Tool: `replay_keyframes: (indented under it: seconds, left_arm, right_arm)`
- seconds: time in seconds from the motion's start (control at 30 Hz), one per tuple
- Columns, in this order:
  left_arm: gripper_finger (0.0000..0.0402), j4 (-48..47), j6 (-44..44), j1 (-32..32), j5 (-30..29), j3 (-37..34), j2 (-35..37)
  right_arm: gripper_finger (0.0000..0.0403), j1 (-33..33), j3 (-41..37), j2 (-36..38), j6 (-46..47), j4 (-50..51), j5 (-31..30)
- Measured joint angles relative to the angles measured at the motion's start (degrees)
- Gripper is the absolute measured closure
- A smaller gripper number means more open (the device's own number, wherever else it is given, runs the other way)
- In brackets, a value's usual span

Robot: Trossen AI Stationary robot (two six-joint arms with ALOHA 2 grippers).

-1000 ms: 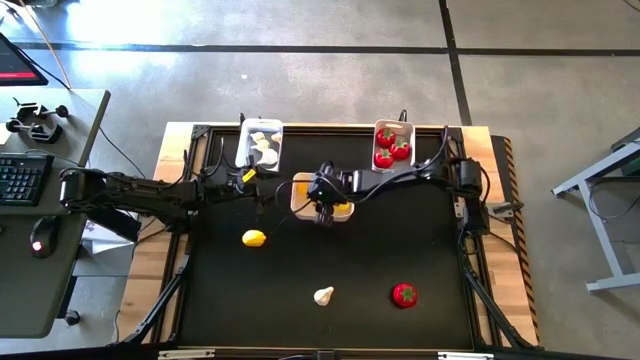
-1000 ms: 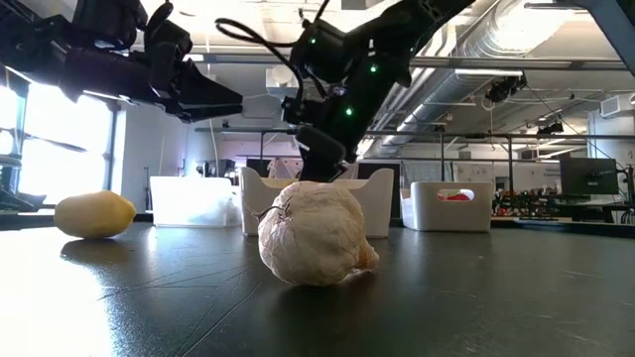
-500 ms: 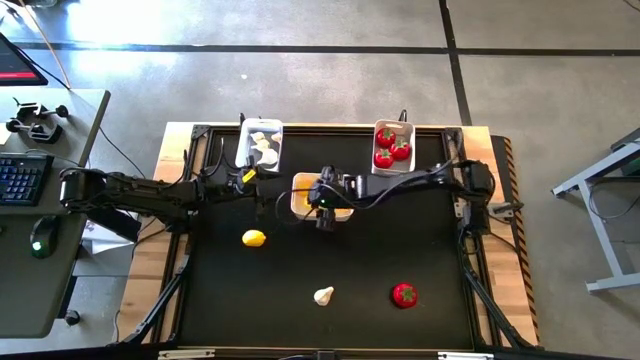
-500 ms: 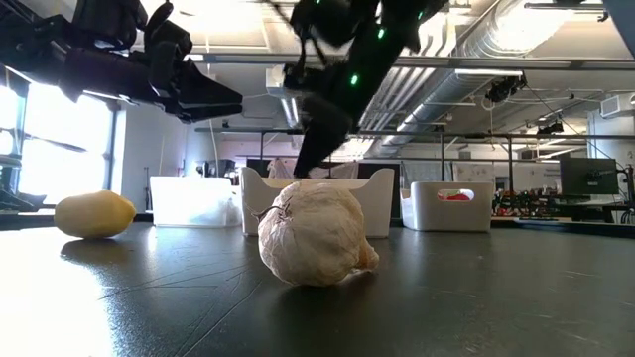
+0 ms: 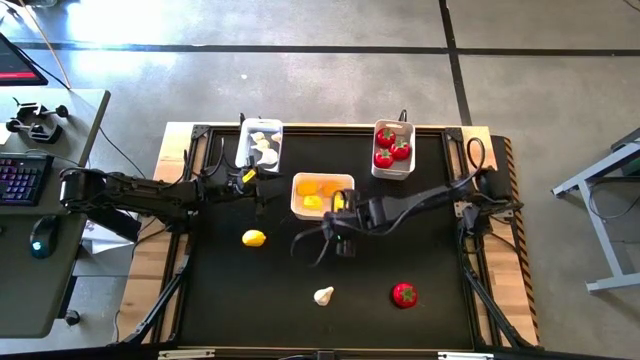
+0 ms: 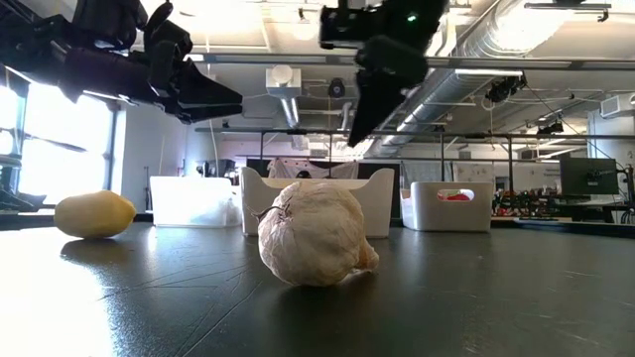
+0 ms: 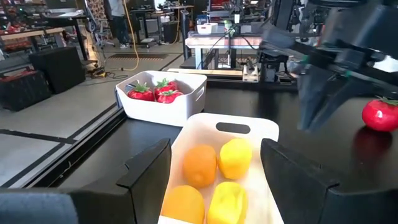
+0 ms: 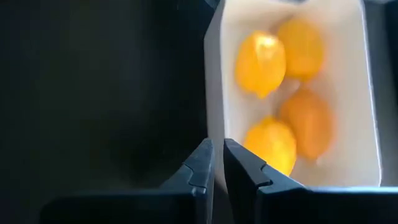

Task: Sort produce into baskets
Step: Put the red tomato into the gray bin

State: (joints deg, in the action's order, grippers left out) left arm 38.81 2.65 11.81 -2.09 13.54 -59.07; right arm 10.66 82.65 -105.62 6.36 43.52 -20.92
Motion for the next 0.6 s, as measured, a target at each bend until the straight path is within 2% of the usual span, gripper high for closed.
replay_keyframes:
  seconds: [0.2,0.3,0.6]
  left_arm:
    - [0.0169,-0.1,0.2,0.0,0.0,0.0,0.0]
    - [0.0169,-0.1,0.2,0.0,0.0,0.0,0.0]
    - [0.0168,0.0,1.1,0.0,0.0,0.0,0.0]
  right_arm:
    - [0.0400,5.9,0.0,0.0,8.5,7.5,-0.3]
    - [0.0400,7.9,-1.9,0.4,11.3,7.8,-0.3]
    - [0.0403,11.3,-16.6,8.0,21.8,-0.3,2.5]
